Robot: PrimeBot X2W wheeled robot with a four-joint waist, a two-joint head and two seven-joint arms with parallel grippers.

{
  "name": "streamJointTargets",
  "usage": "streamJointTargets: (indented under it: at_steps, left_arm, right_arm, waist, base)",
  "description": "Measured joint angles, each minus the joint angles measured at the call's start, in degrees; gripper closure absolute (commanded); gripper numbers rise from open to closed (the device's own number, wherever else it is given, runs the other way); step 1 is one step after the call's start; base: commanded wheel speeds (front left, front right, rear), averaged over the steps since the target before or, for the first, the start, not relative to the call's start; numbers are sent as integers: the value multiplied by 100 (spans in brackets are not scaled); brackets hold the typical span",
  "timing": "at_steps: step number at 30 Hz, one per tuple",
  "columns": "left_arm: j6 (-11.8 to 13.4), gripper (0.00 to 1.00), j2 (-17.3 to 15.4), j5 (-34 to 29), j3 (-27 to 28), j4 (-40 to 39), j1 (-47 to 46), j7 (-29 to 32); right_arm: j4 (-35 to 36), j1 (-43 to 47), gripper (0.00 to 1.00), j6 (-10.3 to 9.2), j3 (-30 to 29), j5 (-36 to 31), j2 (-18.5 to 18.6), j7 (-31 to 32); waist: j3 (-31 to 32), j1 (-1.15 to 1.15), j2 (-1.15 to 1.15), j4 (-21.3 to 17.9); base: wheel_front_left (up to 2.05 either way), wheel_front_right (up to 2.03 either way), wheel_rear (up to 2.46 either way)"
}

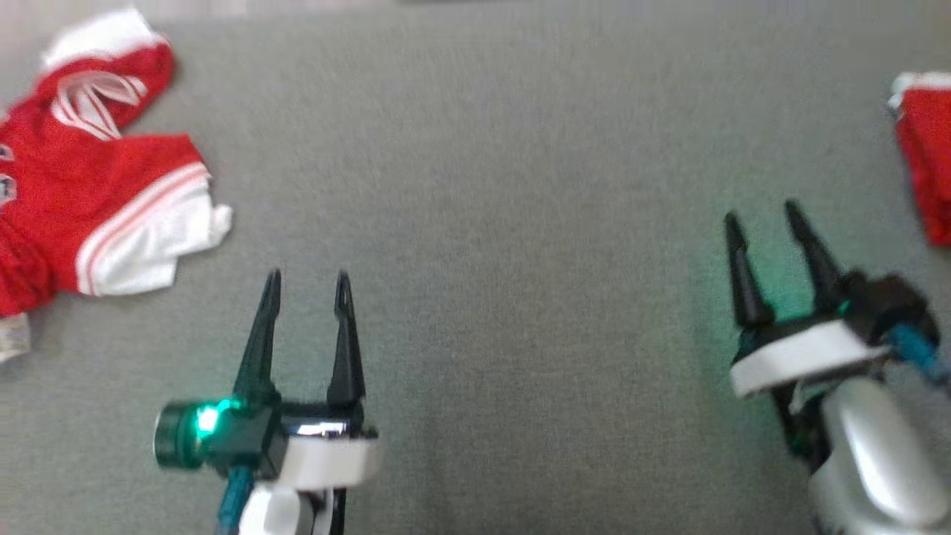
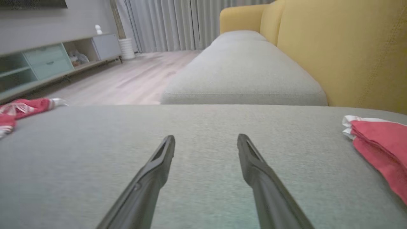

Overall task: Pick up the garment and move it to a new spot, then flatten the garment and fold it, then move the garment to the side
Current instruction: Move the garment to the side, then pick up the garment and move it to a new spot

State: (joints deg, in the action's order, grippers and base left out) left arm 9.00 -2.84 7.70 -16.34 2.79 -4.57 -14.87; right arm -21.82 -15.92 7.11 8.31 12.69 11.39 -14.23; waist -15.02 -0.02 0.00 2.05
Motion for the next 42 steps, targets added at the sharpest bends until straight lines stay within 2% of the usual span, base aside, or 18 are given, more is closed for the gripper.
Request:
streamJointTargets:
  at_steps: [4,9,14,33,38,42]
  left_arm:
    - [0,0,-2,-129,73,71,436,0]
    - [-1,0,-10,-354,142,51,944,0]
    - [-86,0,-15,-392,171,77,1311,0]
    - [-197,0,-18,-534,326,201,1399,0]
    - [-194,0,-18,-608,331,207,1400,0]
    - [-126,0,-19,-675,343,224,1398,0]
  right_arm:
    - [591,761,0,0,-297,-323,-441,-14]
    - [1084,1694,0,0,-455,-511,-697,-14]
    - [1299,2263,0,0,-515,-621,-770,-14]
    - [1446,2488,0,0,-647,-723,-875,-14]
    - [1461,2501,0,0,-583,-723,-877,-14]
    - [1461,2547,0,0,-438,-722,-878,-14]
  waist:
    - [577,0,0,46]
    - [1201,0,0,93]
    - [1602,0,0,124]
    - [1812,1,0,125]
    - [1842,1,0,344]
    - [1850,2,0,726]
  base:
    - [0,0,0]
    - [0,0,0]
    - [0,0,0]
    - [0,0,0]
    - [0,0,0]
    - [0,0,0]
